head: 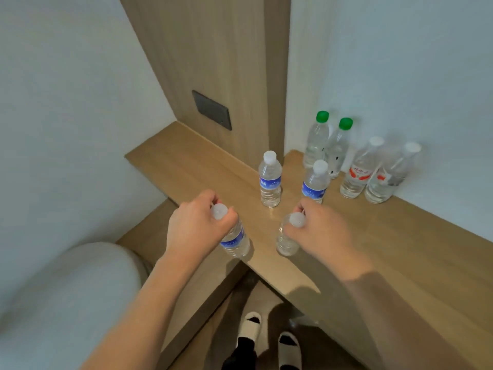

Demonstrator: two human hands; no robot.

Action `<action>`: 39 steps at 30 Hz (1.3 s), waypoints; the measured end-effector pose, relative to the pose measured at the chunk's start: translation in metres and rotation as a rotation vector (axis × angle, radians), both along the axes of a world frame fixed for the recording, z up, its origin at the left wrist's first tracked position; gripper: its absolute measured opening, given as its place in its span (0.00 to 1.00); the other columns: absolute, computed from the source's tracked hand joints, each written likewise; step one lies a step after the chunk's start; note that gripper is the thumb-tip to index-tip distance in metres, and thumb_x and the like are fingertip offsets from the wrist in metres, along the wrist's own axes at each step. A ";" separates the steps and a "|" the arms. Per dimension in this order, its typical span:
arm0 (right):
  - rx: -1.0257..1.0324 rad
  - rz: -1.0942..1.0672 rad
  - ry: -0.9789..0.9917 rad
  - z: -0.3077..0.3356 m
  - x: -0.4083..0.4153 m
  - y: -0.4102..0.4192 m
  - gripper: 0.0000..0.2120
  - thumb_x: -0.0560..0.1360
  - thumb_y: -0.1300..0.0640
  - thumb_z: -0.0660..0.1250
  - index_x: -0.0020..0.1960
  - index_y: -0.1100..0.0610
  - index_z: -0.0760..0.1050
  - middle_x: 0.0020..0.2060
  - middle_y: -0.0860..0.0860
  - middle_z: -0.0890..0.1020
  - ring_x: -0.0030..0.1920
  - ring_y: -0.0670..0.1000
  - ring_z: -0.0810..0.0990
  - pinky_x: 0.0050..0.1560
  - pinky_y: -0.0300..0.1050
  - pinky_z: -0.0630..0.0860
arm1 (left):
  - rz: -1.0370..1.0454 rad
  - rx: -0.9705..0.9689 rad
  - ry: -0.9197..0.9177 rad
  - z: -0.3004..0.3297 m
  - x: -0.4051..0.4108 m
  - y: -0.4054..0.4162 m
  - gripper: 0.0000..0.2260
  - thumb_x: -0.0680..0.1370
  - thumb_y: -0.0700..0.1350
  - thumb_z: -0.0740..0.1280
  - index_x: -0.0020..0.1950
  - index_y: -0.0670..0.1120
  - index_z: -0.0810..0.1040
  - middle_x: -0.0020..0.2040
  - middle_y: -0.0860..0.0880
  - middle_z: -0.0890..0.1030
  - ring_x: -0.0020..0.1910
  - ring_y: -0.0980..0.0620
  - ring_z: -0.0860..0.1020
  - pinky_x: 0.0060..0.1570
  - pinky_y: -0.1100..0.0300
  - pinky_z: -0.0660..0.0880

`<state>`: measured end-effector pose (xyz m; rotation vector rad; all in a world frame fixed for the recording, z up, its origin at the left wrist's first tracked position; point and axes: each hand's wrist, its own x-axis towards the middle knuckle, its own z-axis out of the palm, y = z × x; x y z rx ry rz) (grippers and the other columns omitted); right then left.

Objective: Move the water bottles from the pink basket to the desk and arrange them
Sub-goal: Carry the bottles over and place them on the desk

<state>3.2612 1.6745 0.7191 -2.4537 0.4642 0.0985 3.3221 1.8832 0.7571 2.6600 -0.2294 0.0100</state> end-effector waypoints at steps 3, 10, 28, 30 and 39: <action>-0.018 -0.058 0.005 -0.010 0.010 -0.003 0.10 0.71 0.47 0.69 0.43 0.48 0.69 0.37 0.45 0.76 0.36 0.46 0.74 0.30 0.40 0.61 | -0.095 0.022 0.030 -0.011 0.026 -0.010 0.10 0.73 0.56 0.67 0.42 0.51 0.72 0.31 0.52 0.77 0.31 0.55 0.76 0.28 0.62 0.69; 0.014 -0.231 0.056 -0.030 0.023 -0.006 0.07 0.74 0.49 0.66 0.47 0.50 0.70 0.39 0.48 0.76 0.41 0.50 0.74 0.32 0.38 0.61 | -0.229 0.046 0.082 -0.041 0.073 -0.029 0.12 0.72 0.57 0.67 0.41 0.50 0.72 0.30 0.51 0.77 0.33 0.49 0.77 0.33 0.55 0.74; 0.138 -0.343 -0.194 -0.071 0.011 -0.003 0.12 0.74 0.44 0.69 0.52 0.46 0.69 0.44 0.43 0.75 0.39 0.41 0.75 0.36 0.36 0.68 | -0.363 0.065 0.152 -0.073 0.096 -0.055 0.13 0.72 0.58 0.66 0.40 0.50 0.70 0.32 0.52 0.77 0.36 0.48 0.77 0.32 0.56 0.69; 0.153 -0.350 -0.201 -0.072 0.008 -0.002 0.14 0.75 0.45 0.69 0.54 0.46 0.69 0.46 0.43 0.74 0.42 0.40 0.74 0.37 0.33 0.67 | -0.365 0.060 0.147 -0.075 0.097 -0.056 0.13 0.72 0.58 0.66 0.40 0.50 0.70 0.32 0.53 0.77 0.35 0.48 0.77 0.32 0.56 0.68; 0.089 -0.400 -0.226 -0.081 0.008 0.003 0.19 0.75 0.44 0.69 0.61 0.52 0.72 0.52 0.47 0.75 0.46 0.43 0.74 0.40 0.29 0.66 | -0.360 0.213 0.167 -0.070 0.104 -0.066 0.11 0.73 0.57 0.63 0.43 0.51 0.67 0.36 0.51 0.78 0.37 0.45 0.77 0.35 0.56 0.71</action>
